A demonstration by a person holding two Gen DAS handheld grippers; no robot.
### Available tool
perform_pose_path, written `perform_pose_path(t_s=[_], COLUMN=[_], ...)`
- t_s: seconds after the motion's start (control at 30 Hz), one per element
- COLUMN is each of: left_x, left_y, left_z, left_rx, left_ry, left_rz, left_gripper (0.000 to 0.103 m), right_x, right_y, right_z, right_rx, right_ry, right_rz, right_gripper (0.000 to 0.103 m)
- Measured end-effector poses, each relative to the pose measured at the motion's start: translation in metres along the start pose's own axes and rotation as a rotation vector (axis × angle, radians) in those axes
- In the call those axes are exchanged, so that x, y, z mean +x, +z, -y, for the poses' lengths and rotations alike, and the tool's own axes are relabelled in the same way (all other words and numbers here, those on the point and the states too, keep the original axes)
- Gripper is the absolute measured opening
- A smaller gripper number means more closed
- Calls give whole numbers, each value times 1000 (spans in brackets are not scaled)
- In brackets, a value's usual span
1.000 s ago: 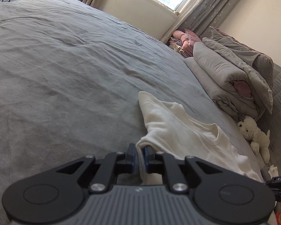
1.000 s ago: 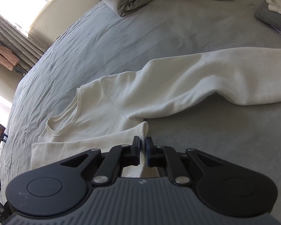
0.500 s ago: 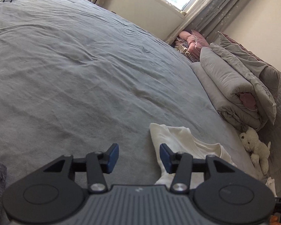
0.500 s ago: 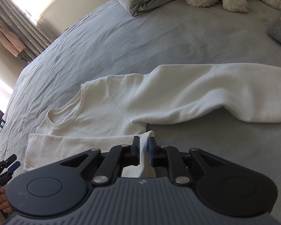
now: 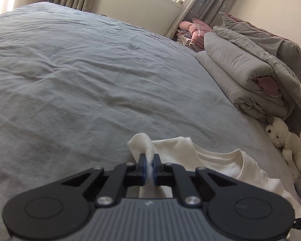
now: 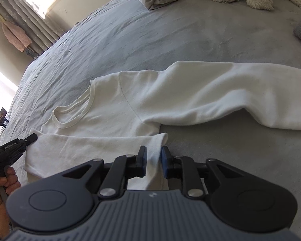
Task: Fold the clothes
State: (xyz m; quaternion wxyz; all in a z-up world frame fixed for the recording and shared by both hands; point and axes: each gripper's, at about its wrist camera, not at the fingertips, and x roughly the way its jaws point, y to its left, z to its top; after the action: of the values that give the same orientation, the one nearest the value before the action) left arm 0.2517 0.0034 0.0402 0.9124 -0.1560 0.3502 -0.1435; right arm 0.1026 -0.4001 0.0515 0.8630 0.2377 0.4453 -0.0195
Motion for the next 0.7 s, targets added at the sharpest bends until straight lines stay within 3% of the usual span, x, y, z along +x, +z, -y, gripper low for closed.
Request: perform_pose_path(t_s=[0.03, 0.07, 0.27, 0.37, 0.5, 0.6, 0.7], left_x=[-2, -4, -3, 0, -7, -8, -9], left_y=[3, 5, 6, 1, 3, 10, 10], left_z=[0, 0, -5, -18, -24, -35, -41], left_rx=[7, 14, 99, 46, 10, -73, -92], left_ry=[-4, -2, -41, -42, -61, -58, -49], left_rz=[13, 26, 55, 38, 86, 109, 100], left_gripper=[6, 6, 6, 6, 6, 7, 7], right_x=[0, -1, -25, -21, -20, -19, -17], right_y=[-2, -3, 3, 10, 20, 28, 37], right_z=[-5, -11, -29, -32, -36, -38, -41], right_rx=[-38, -76, -147, -177, -177, -178, -180], right_ry=[-25, -49, -32, -61, -83, -99, -120], right_rz=[14, 40, 226, 251, 298, 333, 352], right_gripper=[17, 6, 5, 5, 5, 5, 5])
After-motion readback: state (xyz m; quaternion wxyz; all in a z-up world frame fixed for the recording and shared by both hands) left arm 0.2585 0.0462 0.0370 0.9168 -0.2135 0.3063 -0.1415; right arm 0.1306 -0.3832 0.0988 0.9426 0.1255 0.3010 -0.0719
